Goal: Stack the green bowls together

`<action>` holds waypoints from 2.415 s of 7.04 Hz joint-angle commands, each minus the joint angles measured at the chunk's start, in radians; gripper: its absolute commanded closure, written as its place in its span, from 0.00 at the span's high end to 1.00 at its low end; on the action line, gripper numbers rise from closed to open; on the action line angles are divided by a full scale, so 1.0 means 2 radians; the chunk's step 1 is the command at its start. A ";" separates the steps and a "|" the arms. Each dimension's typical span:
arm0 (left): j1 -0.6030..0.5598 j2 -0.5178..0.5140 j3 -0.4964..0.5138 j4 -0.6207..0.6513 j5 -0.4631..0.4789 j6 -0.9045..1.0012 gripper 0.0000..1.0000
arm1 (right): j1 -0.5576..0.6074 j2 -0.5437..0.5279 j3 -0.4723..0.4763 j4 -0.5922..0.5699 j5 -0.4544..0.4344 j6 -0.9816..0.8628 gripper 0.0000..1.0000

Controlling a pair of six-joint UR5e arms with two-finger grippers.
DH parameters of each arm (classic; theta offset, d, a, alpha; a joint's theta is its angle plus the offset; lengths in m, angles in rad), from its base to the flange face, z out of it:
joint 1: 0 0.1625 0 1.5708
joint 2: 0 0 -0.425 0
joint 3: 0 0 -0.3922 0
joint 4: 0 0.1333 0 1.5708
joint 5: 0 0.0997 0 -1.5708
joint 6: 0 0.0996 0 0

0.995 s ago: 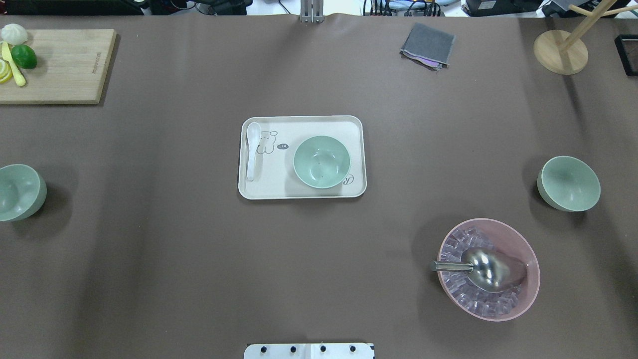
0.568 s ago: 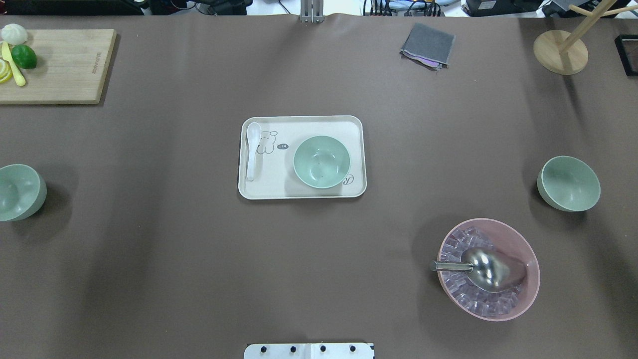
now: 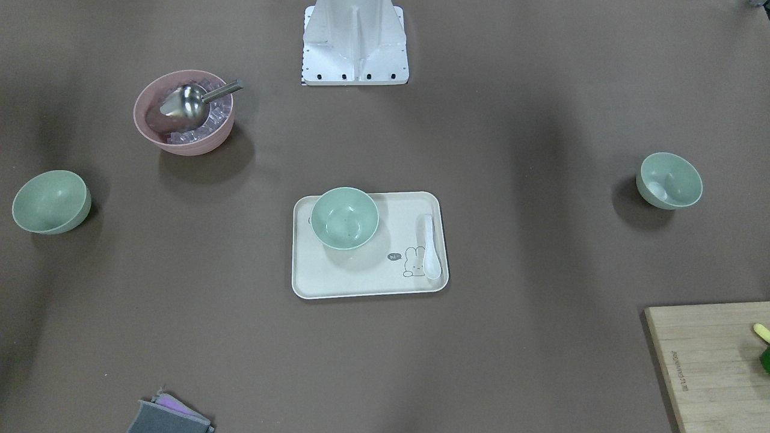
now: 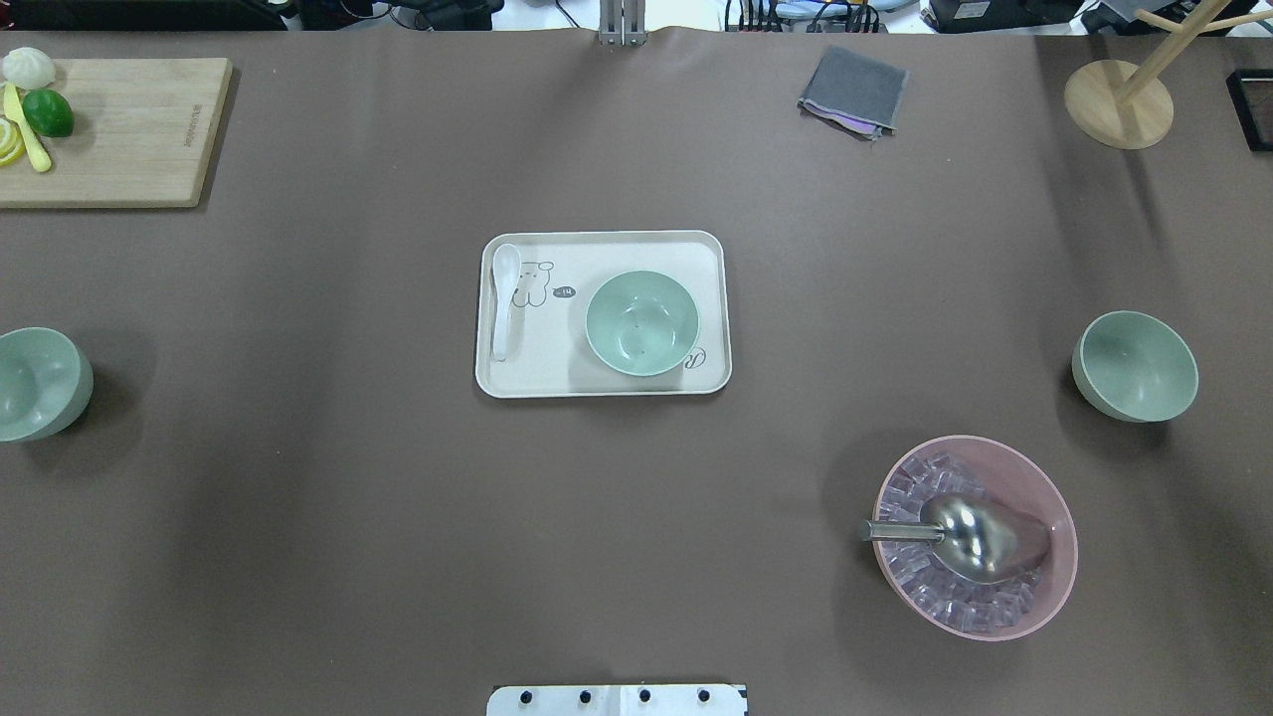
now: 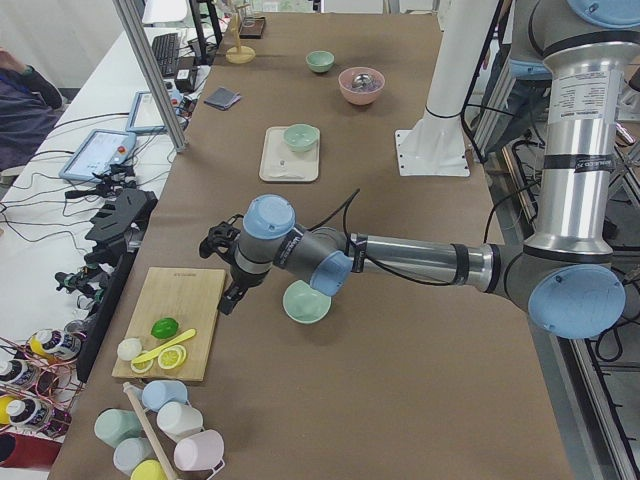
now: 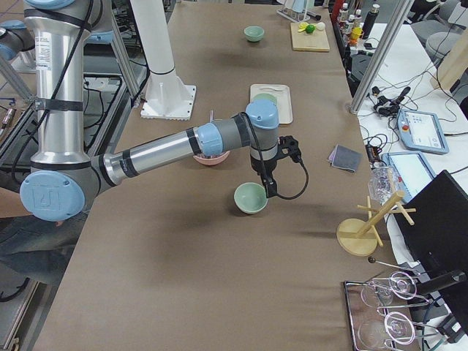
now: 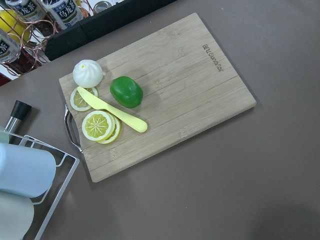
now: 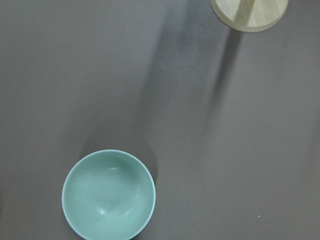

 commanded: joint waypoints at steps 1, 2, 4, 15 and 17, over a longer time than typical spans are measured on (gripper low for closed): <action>0.031 -0.015 0.070 -0.014 -0.001 -0.026 0.98 | -0.026 -0.001 -0.025 0.000 -0.001 -0.001 1.00; 0.040 -0.015 0.082 -0.029 -0.003 -0.051 0.98 | -0.033 -0.003 -0.027 -0.001 0.002 0.000 1.00; 0.064 -0.008 0.101 -0.030 -0.024 -0.077 0.98 | -0.039 -0.005 -0.038 -0.001 0.002 0.000 1.00; 0.146 0.060 0.114 -0.205 -0.059 -0.264 0.50 | -0.045 -0.004 -0.055 -0.001 0.002 0.000 1.00; 0.154 0.063 0.114 -0.220 -0.059 -0.264 0.25 | -0.046 -0.003 -0.057 0.000 0.002 0.000 1.00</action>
